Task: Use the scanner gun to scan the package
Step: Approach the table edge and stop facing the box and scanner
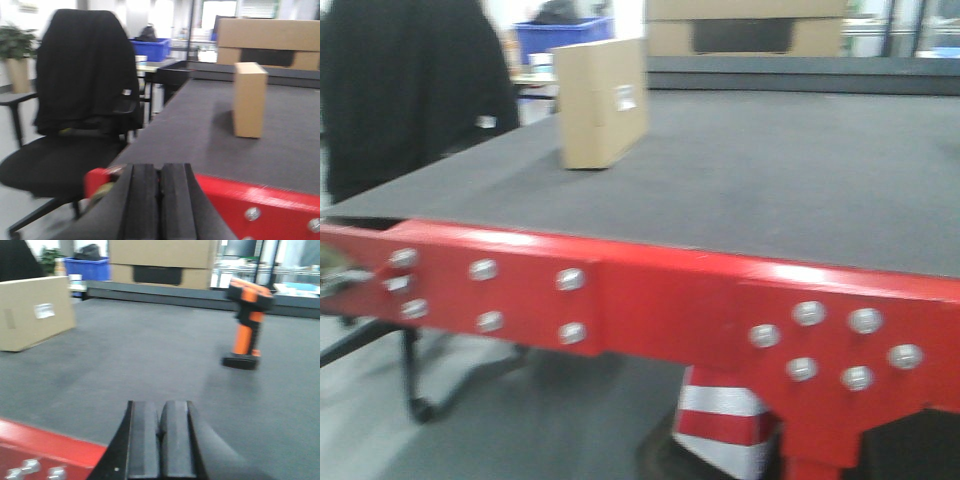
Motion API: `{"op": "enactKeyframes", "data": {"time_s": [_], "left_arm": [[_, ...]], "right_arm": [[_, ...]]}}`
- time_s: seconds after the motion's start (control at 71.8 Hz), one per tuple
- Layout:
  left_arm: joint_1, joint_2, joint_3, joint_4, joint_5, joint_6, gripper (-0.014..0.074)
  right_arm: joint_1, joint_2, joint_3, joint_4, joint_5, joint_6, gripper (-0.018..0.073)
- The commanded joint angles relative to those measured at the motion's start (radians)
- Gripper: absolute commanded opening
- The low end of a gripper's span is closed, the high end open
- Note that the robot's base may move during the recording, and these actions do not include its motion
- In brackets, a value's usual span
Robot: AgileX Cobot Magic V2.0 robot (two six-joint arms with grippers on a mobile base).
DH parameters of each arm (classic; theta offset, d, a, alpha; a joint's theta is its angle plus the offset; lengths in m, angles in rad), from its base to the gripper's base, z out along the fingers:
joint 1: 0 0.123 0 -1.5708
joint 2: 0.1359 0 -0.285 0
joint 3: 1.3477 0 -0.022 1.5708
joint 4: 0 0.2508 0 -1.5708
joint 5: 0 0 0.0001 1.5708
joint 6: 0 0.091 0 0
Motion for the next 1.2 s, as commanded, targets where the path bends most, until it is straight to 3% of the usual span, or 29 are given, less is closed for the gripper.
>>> {"op": "enactKeyframes", "data": {"time_s": [0.0,1.003,1.184], "left_arm": [[-0.001,-0.004,-0.001,0.0,-0.018,0.0,-0.0111],[-0.034,-0.004,-0.001,0.0,-0.018,0.0,-0.0111],[0.018,-0.004,-0.001,0.0,-0.018,0.0,-0.0111]], "right_arm": [[0.0,-0.002,0.0,0.0,-0.019,0.002,-0.0168],[0.0,-0.002,0.0,0.0,-0.019,0.002,-0.0168],[0.0,-0.002,0.0,0.0,-0.019,0.002,-0.0168]]}}
